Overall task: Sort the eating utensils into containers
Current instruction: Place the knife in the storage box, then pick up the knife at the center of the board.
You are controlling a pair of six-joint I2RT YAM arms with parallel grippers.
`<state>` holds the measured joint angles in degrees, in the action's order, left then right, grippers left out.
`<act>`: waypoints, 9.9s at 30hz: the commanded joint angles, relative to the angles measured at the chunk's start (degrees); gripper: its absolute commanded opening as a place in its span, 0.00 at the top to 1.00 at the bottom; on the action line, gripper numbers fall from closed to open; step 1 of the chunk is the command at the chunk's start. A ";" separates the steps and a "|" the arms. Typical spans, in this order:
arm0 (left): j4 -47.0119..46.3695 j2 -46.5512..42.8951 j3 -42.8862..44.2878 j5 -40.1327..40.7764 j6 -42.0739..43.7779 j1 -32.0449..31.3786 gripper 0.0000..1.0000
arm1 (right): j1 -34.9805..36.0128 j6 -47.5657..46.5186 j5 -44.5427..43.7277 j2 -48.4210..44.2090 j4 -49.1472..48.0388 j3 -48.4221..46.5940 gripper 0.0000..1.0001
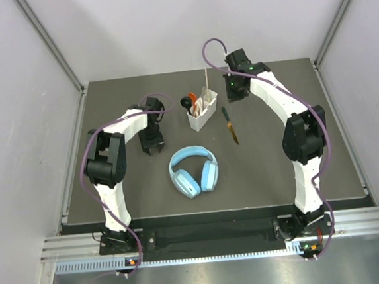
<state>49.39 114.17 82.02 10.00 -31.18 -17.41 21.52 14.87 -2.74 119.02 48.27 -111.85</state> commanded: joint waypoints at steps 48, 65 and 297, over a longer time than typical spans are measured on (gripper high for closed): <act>2.73 6.77 7.28 0.46 4.28 0.45 0.52 | 9.07 -4.50 -12.90 5.87 -30.43 -1.44 1.00; 1.85 5.36 5.08 0.72 4.28 0.45 0.52 | 8.63 -3.45 -14.04 1.05 -31.57 2.08 0.76; 1.50 2.11 -2.21 1.87 4.72 -0.17 0.53 | -6.93 -2.41 -18.54 8.33 -1.25 15.70 1.00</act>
<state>47.40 113.03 80.27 10.37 -27.66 -17.45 15.59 2.98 -27.62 126.69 51.35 -98.24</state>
